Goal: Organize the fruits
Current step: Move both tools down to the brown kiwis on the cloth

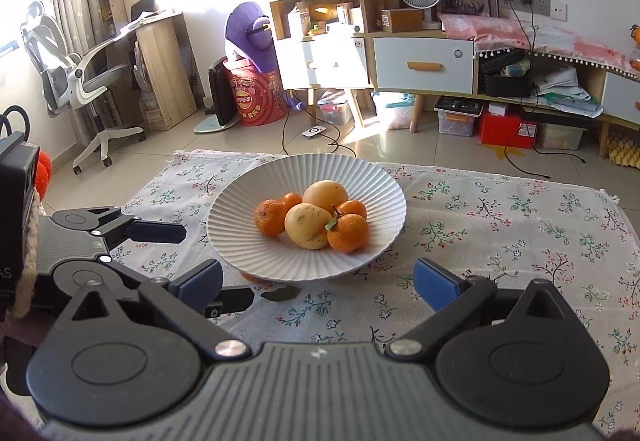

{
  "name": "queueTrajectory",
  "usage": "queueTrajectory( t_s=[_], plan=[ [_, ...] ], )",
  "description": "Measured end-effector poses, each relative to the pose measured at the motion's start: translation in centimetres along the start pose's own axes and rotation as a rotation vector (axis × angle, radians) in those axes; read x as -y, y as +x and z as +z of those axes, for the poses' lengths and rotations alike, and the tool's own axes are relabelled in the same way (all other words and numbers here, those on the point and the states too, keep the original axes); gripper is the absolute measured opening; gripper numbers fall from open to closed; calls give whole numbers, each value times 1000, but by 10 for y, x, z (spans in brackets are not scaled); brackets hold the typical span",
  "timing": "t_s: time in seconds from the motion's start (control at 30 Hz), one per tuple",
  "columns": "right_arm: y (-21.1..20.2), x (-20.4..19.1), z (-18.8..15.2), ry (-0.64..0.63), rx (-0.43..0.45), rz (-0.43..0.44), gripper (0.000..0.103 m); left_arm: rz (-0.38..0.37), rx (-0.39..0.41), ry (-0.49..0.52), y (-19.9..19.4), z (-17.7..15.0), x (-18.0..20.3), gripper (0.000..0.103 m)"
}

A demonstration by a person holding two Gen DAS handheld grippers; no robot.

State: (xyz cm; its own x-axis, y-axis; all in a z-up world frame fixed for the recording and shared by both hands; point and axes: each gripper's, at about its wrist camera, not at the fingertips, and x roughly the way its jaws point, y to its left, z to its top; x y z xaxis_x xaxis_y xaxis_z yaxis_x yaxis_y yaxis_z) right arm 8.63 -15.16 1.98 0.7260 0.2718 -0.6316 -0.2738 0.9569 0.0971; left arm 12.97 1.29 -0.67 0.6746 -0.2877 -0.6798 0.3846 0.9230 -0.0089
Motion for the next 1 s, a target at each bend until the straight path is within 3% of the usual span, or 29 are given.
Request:
queueTrajectory(
  t_s=[0.33, 0.7, 1.0],
  plan=[
    [-12, -21, -27, -101, -24, 52, 103, -12, -25, 16, -25, -24, -11, 76],
    [-14, -38, -44, -150, -56, 78, 103, 67, -66, 51, -46, -47, -27, 76],
    [-12, -53, -52, -195, -83, 117, 103, 22, -100, 111, -53, -67, -44, 75]
  ],
)
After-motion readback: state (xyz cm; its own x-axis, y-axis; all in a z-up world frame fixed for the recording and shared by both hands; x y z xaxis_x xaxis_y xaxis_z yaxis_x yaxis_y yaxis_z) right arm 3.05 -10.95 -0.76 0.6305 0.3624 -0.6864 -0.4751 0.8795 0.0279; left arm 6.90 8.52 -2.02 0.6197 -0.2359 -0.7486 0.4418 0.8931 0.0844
